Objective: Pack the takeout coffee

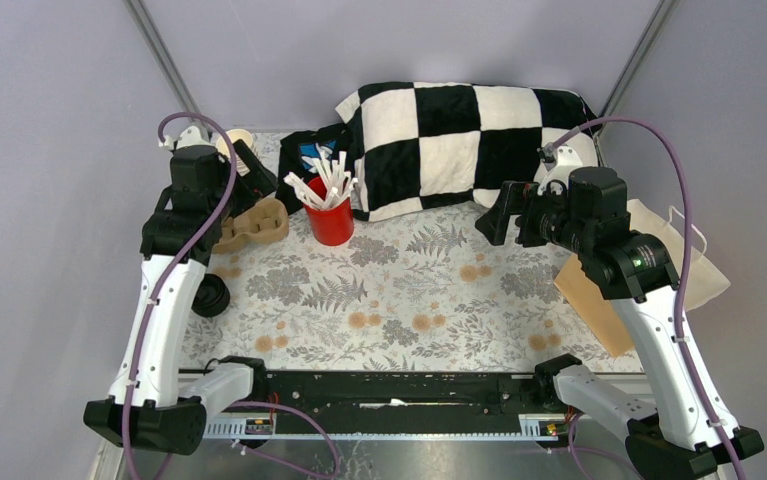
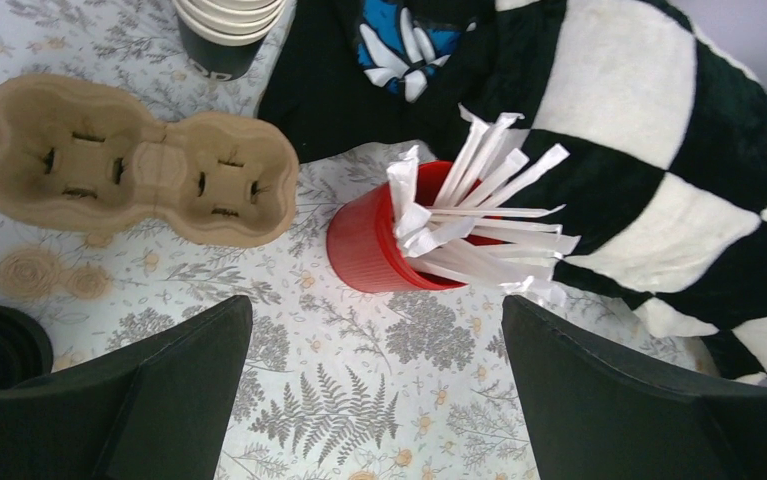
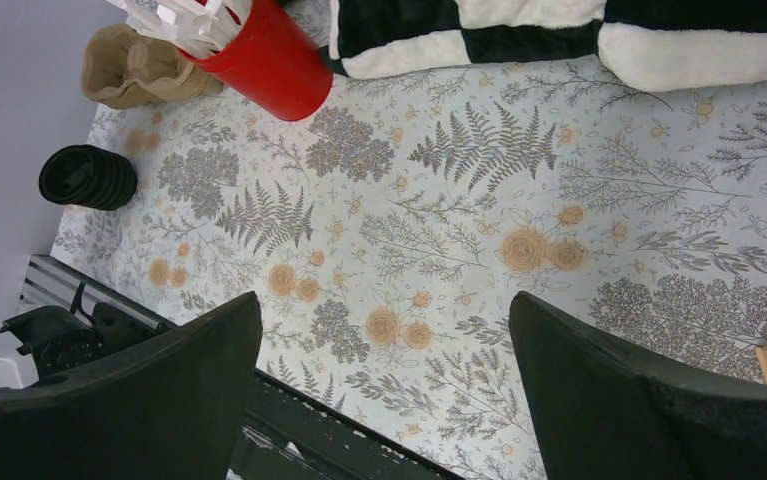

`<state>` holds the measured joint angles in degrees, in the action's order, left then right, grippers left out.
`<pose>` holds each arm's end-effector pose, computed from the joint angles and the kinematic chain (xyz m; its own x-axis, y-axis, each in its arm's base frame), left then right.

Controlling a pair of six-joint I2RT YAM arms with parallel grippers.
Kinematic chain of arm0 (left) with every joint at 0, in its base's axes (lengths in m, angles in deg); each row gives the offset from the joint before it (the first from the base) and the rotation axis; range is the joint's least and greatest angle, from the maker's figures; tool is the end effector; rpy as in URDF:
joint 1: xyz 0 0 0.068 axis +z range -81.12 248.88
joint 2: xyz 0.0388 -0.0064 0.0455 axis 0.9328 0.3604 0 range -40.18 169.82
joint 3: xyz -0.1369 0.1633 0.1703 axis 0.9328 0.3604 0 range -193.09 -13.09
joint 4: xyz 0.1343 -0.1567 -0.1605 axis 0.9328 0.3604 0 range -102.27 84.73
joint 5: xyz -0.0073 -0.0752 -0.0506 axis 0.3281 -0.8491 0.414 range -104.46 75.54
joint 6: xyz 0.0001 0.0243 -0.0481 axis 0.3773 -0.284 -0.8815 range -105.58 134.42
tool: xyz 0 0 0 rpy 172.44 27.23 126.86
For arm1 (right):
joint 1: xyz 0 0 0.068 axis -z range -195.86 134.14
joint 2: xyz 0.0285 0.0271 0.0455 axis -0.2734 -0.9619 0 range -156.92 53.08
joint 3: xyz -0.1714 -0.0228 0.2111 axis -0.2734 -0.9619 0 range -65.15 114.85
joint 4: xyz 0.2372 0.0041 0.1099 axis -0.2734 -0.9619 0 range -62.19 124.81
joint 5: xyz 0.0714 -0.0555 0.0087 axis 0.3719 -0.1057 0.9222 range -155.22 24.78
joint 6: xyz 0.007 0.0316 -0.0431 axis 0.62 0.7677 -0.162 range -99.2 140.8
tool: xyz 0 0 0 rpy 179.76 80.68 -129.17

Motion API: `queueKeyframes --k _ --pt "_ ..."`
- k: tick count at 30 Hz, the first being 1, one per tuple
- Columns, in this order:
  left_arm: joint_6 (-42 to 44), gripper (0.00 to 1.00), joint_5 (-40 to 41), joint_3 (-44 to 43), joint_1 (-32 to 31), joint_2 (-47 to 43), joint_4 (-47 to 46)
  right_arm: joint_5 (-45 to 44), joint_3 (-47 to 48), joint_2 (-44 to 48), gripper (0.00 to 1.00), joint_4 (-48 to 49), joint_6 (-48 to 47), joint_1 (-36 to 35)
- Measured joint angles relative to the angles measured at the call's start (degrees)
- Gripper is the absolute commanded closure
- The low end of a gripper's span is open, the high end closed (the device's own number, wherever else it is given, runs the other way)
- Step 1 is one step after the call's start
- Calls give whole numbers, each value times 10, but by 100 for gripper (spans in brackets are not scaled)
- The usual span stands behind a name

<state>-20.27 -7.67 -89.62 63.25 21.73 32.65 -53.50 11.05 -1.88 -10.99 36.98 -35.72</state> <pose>0.2113 -0.0167 0.4111 -0.4105 -0.5275 -0.7438 -0.2892 0.8489 -0.4423 0.1612 0.0659 0.4291 -0.5166 0.1036 -0.8500 -0.3773 0.8635 0.3346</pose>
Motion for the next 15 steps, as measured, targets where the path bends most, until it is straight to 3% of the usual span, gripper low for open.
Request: queueKeyframes --k 8,12,15 --pt "-10 1 16 -7 22 40 31 -2 -3 -13 0 0 -17 -35" --pt "-9 2 19 -49 65 97 45 -6 -7 -21 0 2 -28 -60" --pt "-9 14 19 -106 111 162 30 -17 -13 -22 0 2 -36 -82"
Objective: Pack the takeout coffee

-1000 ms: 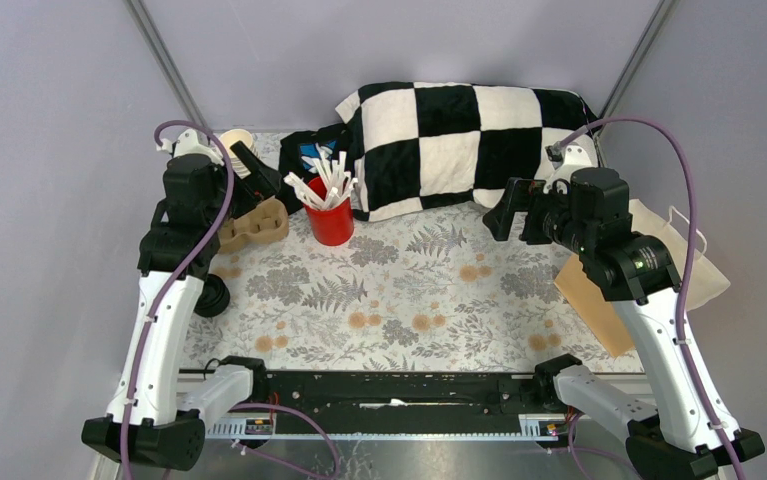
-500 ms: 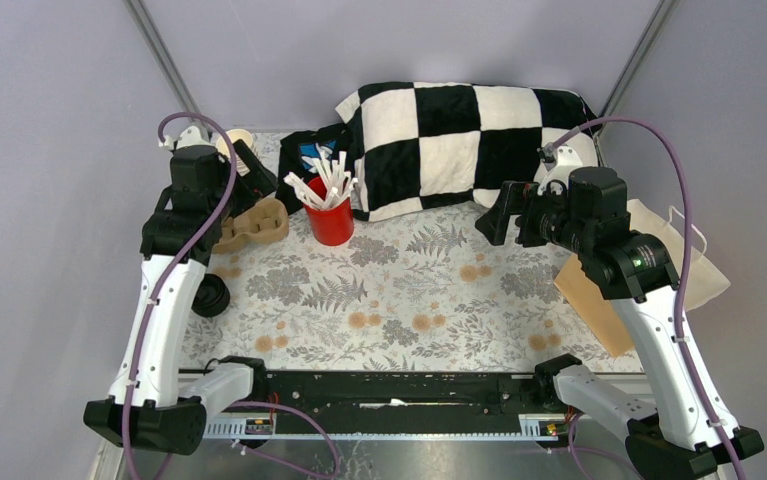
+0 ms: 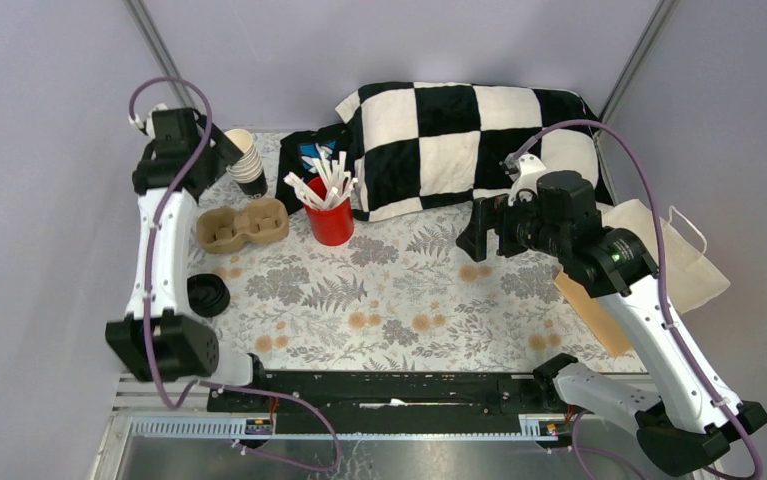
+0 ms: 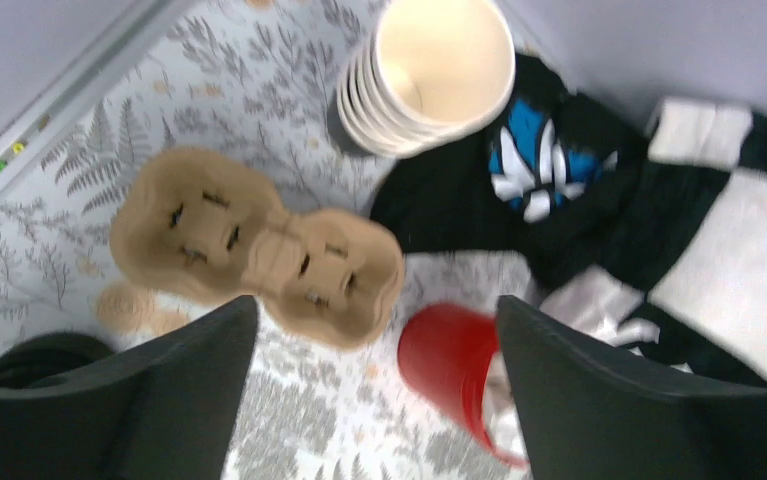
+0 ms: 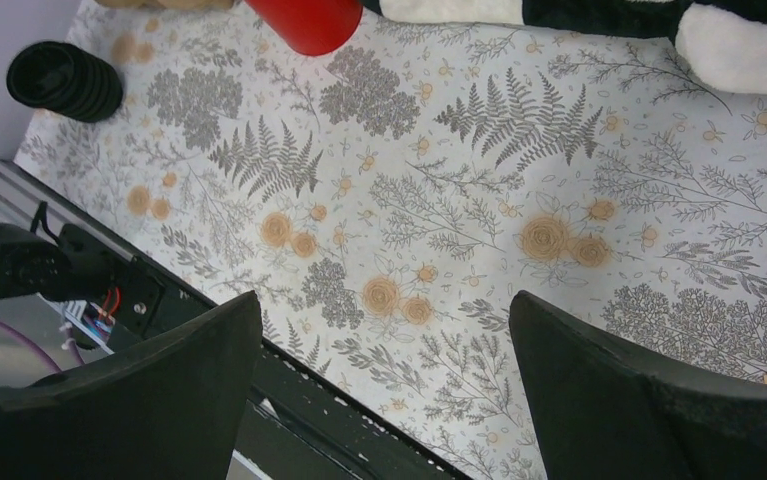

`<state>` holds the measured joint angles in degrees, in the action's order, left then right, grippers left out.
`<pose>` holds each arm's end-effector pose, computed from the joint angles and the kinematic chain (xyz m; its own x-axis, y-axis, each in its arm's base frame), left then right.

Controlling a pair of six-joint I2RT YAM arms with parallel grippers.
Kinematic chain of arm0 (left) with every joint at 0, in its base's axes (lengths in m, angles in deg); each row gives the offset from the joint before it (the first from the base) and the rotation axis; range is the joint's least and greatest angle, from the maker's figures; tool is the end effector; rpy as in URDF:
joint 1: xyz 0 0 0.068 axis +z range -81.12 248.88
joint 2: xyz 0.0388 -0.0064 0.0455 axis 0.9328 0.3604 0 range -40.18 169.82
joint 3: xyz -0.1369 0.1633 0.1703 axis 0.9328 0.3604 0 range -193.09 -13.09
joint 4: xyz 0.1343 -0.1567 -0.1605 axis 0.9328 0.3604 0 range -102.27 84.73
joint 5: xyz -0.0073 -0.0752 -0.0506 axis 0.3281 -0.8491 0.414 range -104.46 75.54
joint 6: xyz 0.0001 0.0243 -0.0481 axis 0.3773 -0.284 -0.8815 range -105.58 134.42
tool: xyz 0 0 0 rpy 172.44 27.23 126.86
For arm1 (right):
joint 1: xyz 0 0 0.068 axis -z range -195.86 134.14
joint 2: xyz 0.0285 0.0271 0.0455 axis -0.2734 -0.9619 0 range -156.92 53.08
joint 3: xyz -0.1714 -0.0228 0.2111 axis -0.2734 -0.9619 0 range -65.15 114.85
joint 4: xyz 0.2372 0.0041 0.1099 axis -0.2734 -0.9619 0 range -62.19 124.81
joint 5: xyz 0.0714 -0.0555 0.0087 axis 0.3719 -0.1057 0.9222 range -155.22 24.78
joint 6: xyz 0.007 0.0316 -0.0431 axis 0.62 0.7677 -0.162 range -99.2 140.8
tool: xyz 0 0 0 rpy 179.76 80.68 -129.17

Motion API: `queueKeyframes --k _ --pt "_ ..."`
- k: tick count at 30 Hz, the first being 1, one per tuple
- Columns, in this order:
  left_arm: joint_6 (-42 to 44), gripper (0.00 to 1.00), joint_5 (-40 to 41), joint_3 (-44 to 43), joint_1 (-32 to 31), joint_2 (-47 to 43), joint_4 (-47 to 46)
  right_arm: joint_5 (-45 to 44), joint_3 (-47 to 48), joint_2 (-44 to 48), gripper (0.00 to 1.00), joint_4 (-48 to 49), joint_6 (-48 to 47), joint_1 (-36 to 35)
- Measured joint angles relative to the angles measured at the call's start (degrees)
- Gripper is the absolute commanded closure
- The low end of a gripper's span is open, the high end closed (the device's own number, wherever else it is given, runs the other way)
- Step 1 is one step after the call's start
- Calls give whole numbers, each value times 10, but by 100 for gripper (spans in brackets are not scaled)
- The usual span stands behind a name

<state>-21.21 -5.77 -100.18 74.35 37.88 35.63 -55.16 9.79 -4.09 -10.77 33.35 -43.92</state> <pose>0.2811 0.0322 0.4009 -0.3847 -0.6154 -0.6880 -0.5357 0.7558 -0.3765 0.1632 0.0940 0.4164 -0.5322 -0.0411 -0.8456 -0.4956 0.8249 0.2718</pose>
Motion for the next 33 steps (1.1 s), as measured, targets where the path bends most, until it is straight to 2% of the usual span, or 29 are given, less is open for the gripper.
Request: queueKeyframes --k 6,10,13,18,27,30,33 --pt "4 32 4 -110 46 146 -44 -21 -8 -7 0 0 -19 -28" --pt "7 43 4 -127 46 207 -61 -45 -8 -15 0 0 -33 -32" --pt "12 57 5 -141 45 244 -65 -65 -8 -25 0 0 -47 -38" --pt "22 63 17 -179 45 285 -71 -92 -8 -38 0 0 -65 -50" --pt "27 66 35 -219 45 306 -71 -111 -8 -47 0 0 -78 -53" --pt "29 66 37 -240 45 321 -70 -112 -8 -49 0 0 -79 -53" --pt "31 60 40 -255 45 336 -66 -112 -8 -50 0 0 -80 -53"
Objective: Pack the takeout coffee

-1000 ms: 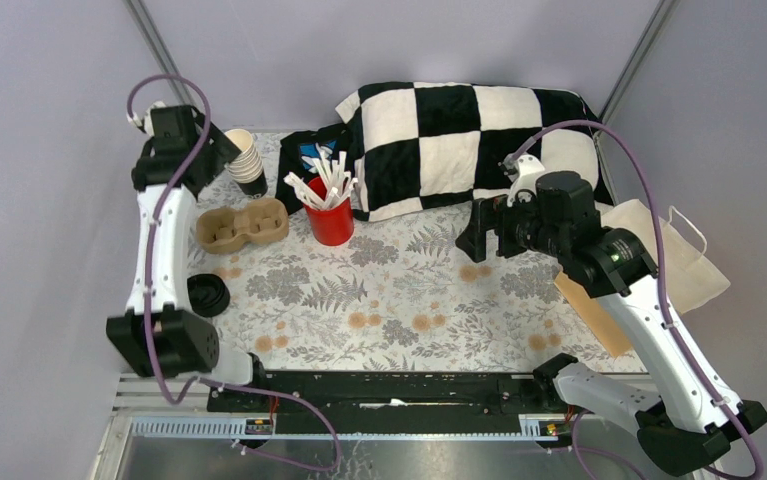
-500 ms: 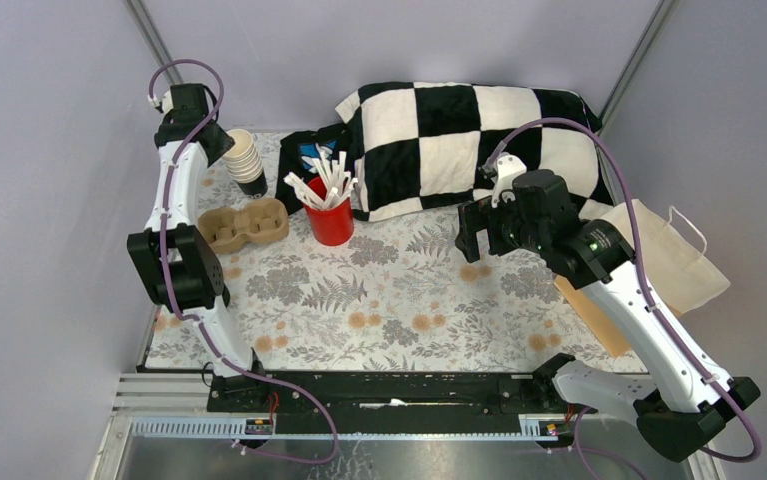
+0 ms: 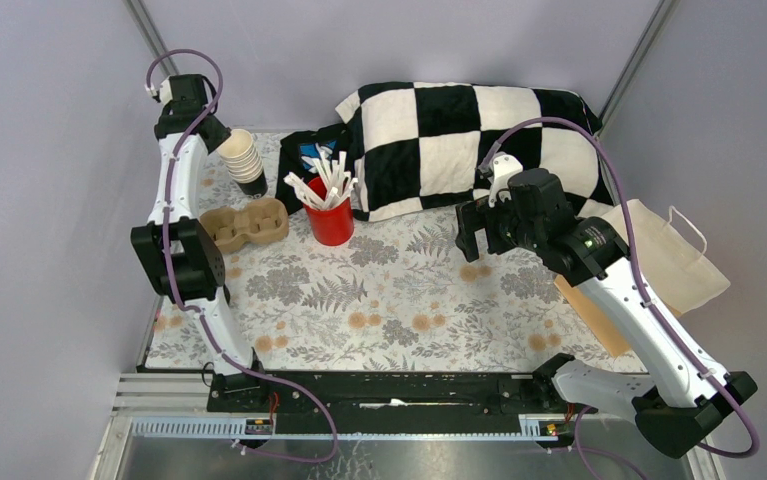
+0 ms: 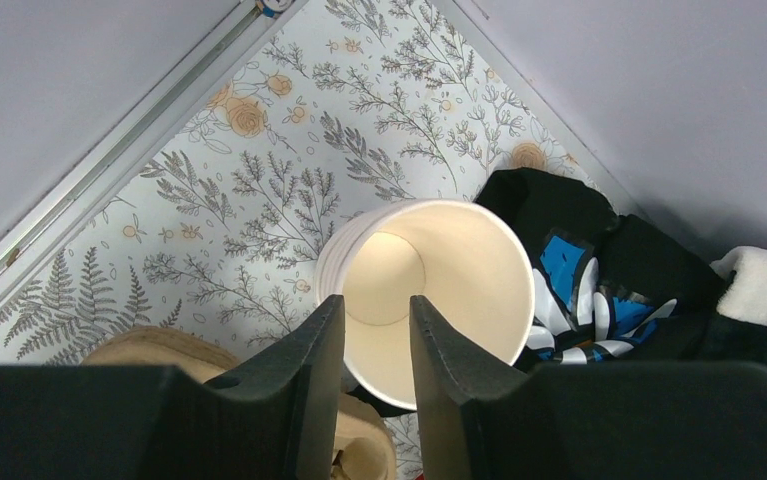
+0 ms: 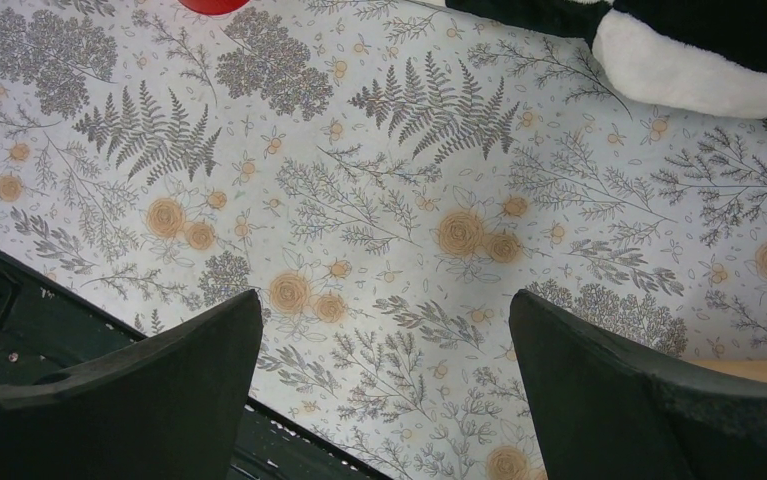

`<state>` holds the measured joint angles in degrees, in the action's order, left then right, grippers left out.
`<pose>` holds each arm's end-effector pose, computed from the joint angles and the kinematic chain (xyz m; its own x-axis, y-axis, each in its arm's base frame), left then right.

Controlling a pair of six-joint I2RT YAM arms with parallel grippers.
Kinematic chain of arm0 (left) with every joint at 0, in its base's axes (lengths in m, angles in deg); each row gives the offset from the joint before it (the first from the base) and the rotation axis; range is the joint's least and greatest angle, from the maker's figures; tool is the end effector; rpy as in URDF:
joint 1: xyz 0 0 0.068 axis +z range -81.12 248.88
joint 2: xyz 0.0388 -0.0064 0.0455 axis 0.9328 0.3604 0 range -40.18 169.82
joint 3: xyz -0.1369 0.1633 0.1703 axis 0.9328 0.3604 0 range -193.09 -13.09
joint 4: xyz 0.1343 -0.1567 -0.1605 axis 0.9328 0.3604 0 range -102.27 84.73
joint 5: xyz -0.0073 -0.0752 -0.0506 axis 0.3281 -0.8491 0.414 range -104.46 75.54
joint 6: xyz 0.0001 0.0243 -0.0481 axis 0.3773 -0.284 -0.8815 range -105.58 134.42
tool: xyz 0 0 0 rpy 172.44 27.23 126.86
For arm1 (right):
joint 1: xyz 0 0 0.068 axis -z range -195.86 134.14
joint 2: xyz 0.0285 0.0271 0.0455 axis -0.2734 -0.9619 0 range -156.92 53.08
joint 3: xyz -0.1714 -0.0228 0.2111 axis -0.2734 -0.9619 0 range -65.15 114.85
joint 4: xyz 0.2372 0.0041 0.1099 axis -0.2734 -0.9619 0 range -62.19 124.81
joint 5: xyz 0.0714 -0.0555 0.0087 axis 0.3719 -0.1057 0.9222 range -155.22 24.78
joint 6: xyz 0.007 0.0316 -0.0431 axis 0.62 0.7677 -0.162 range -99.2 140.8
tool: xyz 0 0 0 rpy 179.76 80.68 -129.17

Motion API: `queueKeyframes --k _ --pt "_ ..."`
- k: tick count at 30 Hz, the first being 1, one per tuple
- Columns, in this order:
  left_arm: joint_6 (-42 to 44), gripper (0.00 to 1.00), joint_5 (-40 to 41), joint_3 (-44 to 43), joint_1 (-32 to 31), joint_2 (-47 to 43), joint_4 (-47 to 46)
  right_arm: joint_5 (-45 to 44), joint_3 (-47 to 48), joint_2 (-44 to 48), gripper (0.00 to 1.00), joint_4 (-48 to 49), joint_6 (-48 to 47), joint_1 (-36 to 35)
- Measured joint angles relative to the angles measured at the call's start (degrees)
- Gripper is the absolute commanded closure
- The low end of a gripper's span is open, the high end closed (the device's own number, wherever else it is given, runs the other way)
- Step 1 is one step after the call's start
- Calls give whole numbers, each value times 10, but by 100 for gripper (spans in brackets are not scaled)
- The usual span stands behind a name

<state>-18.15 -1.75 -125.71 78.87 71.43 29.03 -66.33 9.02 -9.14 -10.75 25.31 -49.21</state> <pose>0.4359 0.0847 0.3529 -0.3566 -0.5961 -0.7194 -0.6248 0.7247 -0.2907 0.1803 0.1178 0.3959 -0.5032 -0.2369 -0.8311 -0.4981 0.8654 0.0548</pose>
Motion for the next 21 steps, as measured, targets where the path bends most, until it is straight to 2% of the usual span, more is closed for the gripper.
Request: queueKeyframes --k 4,9,15,21 --pt "0 61 9 -8 0 14 18 0 0 -3 0 0 -1 0" --pt "0 68 15 -11 0 25 32 0 0 -7 0 0 -2 0" --pt "0 81 17 -18 0 37 41 0 0 -9 0 0 -2 0" --pt "2 84 20 -18 0 41 44 0 0 -10 0 0 -2 0"
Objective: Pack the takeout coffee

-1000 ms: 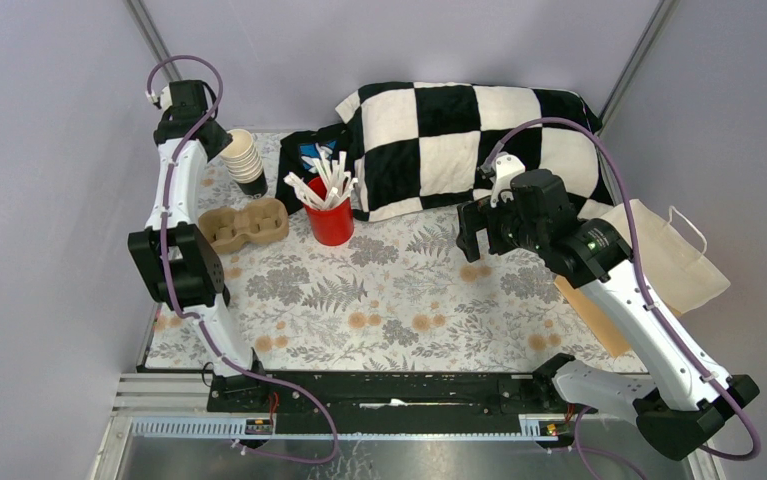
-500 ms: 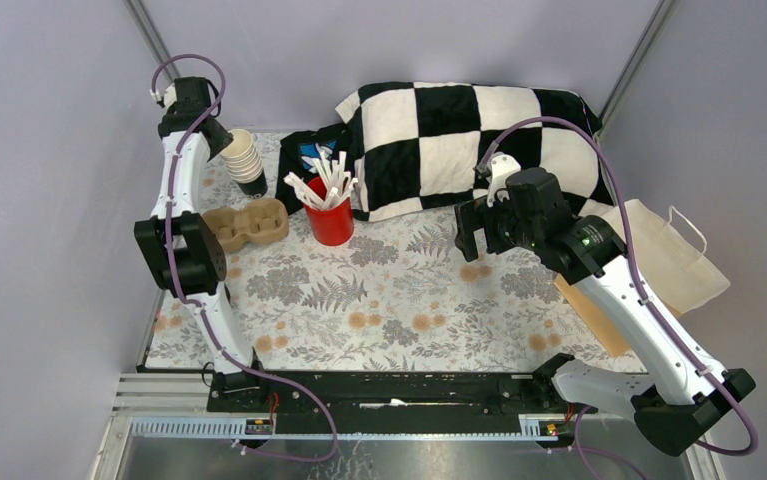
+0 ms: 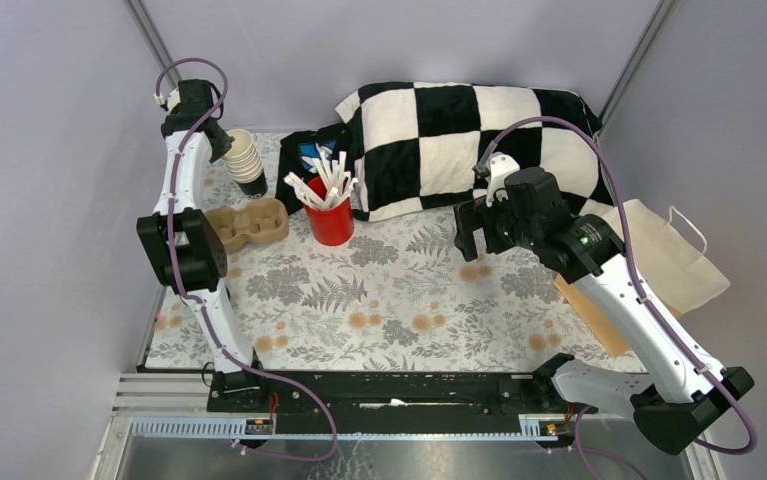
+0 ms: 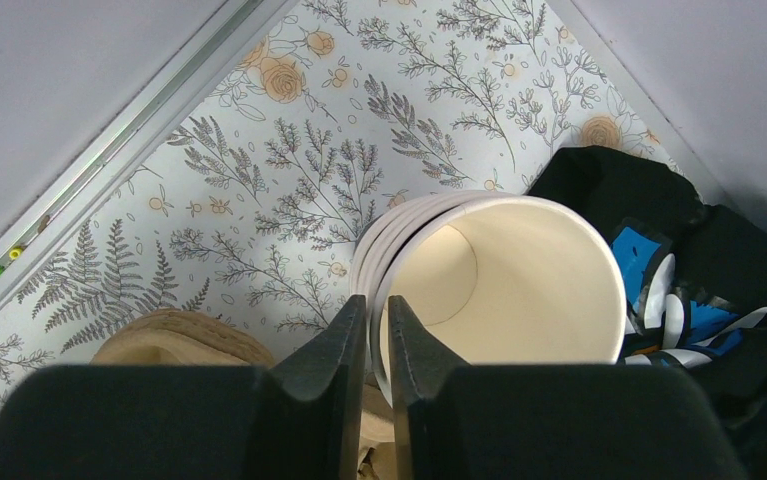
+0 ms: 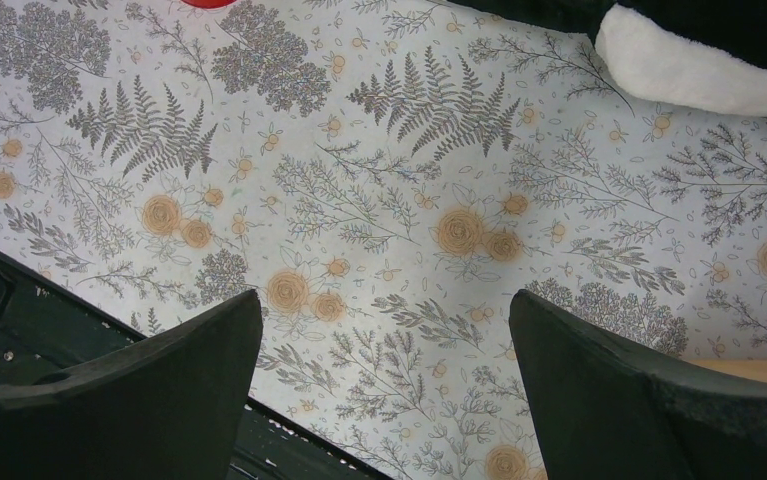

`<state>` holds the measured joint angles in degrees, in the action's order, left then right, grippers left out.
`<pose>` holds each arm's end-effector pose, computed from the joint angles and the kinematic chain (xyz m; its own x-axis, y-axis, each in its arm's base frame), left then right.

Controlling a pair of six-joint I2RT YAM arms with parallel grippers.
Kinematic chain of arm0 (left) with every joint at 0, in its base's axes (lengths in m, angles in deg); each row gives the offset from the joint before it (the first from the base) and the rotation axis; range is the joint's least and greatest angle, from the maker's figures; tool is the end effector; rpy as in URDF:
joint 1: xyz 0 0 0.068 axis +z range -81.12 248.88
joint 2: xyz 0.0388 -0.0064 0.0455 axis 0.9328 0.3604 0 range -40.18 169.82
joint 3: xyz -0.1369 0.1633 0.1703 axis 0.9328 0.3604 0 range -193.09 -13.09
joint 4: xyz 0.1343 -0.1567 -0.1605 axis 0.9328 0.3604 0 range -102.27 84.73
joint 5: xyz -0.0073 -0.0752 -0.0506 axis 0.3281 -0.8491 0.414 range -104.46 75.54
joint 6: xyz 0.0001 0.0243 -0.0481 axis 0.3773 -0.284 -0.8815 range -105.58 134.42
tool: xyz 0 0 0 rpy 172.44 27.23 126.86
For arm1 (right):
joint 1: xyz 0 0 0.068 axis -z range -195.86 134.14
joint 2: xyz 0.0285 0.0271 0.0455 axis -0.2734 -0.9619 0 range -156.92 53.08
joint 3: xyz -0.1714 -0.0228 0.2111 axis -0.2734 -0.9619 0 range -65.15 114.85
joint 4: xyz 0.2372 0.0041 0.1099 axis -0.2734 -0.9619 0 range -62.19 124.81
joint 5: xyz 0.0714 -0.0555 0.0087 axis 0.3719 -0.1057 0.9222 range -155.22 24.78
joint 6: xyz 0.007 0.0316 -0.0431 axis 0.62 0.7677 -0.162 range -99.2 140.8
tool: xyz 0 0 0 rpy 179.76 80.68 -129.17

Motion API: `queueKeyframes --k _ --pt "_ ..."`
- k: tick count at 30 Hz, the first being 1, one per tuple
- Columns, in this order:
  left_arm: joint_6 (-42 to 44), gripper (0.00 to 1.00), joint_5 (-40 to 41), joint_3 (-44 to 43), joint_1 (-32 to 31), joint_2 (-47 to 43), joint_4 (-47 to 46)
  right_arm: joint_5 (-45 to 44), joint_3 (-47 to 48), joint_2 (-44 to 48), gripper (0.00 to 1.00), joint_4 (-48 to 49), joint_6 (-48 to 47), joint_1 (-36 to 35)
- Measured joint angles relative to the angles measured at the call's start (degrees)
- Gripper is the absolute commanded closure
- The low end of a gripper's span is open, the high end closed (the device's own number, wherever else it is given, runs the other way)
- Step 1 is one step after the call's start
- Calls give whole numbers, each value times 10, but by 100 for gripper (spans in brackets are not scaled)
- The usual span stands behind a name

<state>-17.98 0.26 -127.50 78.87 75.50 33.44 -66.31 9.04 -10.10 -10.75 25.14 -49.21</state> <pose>0.4461 0.0877 0.3266 -0.4266 -0.6014 -0.6755 -0.6717 0.7108 -0.2087 0.1842 0.1204 0.3927 -0.5130 -0.2470 -0.8221 -0.4991 0.8650 0.0516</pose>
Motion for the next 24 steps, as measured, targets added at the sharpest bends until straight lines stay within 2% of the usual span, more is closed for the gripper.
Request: queueKeyframes --k 1,3,4,15,24 --pt "0 83 1 0 0 0 0 0 0 0 0 0 0 0" --pt "0 71 2 0 0 0 1 0 0 -1 0 0 0 0" --pt "2 70 3 0 0 0 1 0 0 -1 0 0 0 0" --pt "9 82 6 -16 0 0 8 1 0 -5 0 0 0 0" --pt "11 81 8 -20 0 0 10 1 0 -5 0 0 0 0"
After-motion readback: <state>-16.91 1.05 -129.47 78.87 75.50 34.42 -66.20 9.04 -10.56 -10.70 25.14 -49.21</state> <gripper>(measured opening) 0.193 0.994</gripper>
